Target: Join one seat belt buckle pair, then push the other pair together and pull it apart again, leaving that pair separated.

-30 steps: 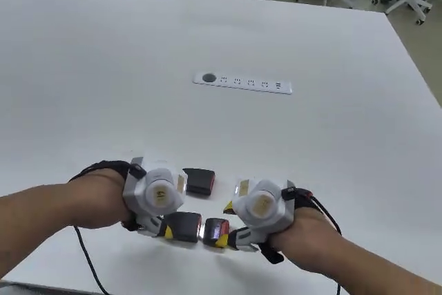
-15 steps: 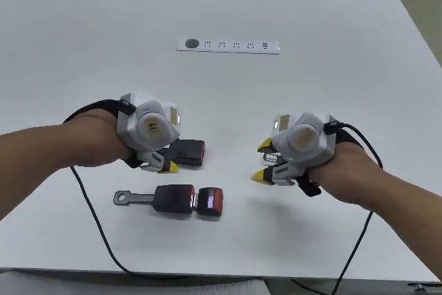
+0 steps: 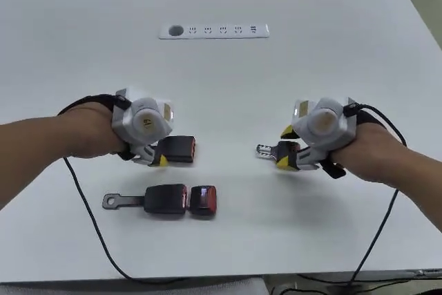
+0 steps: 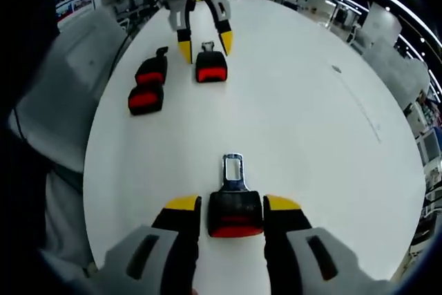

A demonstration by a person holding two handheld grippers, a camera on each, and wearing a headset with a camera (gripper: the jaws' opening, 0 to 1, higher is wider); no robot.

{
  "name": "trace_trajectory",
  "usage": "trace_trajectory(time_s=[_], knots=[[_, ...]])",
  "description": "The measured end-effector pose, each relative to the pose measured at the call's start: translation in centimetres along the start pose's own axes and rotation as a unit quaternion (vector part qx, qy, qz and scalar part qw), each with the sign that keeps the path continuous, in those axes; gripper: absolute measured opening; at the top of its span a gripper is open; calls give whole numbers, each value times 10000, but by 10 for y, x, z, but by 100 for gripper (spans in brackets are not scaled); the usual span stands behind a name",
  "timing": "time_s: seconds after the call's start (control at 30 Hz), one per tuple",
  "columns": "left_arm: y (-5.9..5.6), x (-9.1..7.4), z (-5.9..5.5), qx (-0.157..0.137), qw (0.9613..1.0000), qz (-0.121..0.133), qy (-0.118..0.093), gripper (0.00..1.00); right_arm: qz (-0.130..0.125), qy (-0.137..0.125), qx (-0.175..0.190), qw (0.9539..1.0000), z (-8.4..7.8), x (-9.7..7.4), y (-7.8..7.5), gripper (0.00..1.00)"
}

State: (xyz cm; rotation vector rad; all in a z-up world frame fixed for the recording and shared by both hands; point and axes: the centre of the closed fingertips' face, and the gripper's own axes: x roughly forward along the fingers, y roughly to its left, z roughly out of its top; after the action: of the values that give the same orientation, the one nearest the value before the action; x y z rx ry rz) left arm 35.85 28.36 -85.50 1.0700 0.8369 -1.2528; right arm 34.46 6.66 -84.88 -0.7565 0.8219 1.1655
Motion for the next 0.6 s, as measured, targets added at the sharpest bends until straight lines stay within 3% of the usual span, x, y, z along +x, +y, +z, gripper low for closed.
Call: trace_trajectory(time_s=[0.13, 0.17, 0.33, 0.6], knots=[[3, 4, 1, -157, 9998, -65, -75, 37, 132, 98, 1, 9999, -16, 2, 0, 34], [4, 4, 0, -208, 9997, -51, -70, 34, 195, -11, -26, 9998, -14, 2, 0, 34], [2, 5, -1, -180, 9997, -154, -111, 32, 401, 41, -452, 9982, -13, 4, 2, 33], [-2, 0, 4, -287, 9992, -191, -207, 32, 582, 72, -483, 9971, -12, 6, 2, 33]])
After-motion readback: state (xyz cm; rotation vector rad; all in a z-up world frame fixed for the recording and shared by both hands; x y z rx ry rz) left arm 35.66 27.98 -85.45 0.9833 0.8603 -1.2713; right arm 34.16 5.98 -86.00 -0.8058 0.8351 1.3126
